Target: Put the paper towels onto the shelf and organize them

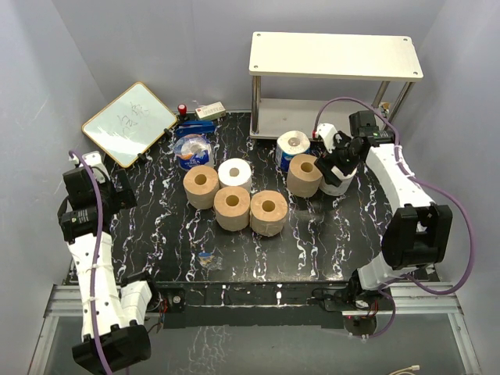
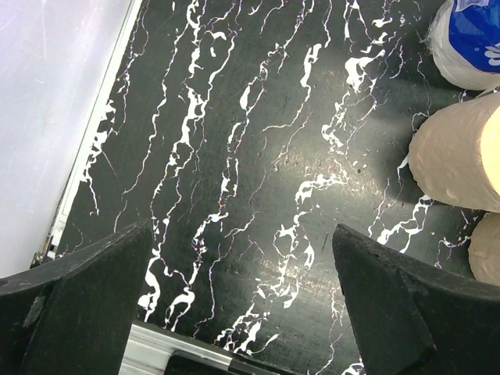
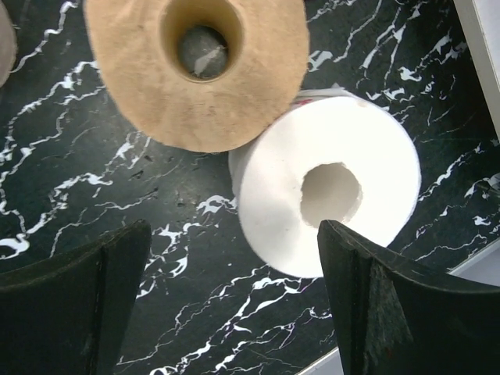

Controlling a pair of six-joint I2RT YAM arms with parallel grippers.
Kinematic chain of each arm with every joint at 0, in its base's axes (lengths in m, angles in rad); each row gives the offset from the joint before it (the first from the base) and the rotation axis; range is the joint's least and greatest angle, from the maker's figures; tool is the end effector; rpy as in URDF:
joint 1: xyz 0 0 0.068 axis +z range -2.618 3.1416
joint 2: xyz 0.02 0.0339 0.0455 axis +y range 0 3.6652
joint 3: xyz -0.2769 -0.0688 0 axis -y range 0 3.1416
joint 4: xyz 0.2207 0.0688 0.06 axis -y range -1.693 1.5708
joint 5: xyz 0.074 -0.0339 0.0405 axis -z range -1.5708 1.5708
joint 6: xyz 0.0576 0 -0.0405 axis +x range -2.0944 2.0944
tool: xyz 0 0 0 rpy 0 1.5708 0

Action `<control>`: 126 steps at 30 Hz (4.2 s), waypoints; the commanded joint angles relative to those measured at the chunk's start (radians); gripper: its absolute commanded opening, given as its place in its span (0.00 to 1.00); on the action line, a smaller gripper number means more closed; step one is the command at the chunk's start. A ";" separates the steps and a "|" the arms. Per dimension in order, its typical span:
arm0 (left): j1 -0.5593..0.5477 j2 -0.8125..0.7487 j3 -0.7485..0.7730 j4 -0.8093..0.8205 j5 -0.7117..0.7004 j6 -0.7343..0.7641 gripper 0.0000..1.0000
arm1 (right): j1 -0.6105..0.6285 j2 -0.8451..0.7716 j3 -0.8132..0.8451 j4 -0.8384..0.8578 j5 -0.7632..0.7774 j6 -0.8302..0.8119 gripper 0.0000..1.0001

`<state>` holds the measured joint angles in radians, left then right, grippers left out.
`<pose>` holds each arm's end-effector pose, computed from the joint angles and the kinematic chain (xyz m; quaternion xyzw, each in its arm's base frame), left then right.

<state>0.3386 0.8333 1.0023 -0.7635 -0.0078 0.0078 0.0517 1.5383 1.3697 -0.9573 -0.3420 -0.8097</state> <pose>0.1416 0.0503 0.3410 -0.1472 0.8708 0.0842 0.4614 0.2925 0.0345 0.2966 -0.4354 0.8577 0.0738 0.2634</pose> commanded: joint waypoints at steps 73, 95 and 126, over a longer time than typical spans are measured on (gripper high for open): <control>0.016 -0.043 0.016 -0.007 0.045 0.017 0.98 | -0.211 0.313 1.253 0.020 0.095 0.552 0.00; 0.016 -0.023 0.015 -0.004 0.042 0.017 0.98 | -0.250 0.391 1.221 0.241 0.052 0.630 0.00; 0.017 -0.008 0.015 -0.004 0.040 0.017 0.98 | -0.252 0.486 1.299 0.325 0.049 0.661 0.81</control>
<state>0.3462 0.8230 1.0023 -0.7635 0.0265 0.0189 -0.1974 2.0006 2.6106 -0.7185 -0.2459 -0.1768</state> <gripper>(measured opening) 0.980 0.800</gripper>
